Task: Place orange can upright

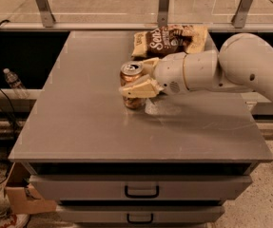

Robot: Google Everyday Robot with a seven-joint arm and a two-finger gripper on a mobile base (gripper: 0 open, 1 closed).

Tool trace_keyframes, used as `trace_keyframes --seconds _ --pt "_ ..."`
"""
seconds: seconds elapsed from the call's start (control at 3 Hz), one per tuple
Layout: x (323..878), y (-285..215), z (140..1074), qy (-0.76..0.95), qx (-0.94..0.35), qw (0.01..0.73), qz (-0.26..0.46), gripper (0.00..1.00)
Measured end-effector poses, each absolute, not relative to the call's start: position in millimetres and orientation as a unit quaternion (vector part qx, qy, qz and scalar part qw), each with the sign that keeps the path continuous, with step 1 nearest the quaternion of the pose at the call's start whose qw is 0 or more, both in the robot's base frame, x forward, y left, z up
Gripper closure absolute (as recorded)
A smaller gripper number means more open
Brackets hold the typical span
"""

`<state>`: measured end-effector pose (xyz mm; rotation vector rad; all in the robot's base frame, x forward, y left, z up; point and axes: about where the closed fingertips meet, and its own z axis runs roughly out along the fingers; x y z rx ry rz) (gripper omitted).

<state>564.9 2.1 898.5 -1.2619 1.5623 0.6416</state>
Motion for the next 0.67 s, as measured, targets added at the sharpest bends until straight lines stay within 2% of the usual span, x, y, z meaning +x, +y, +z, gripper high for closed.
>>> trace_keyframes --seconds 0.33,0.67 --pt "564.4 4.1 898.4 0.643 -0.522 0.493 0.265 0.00" --pt "564.2 4.3 898.7 0.644 -0.522 0.493 0.266 0.00"
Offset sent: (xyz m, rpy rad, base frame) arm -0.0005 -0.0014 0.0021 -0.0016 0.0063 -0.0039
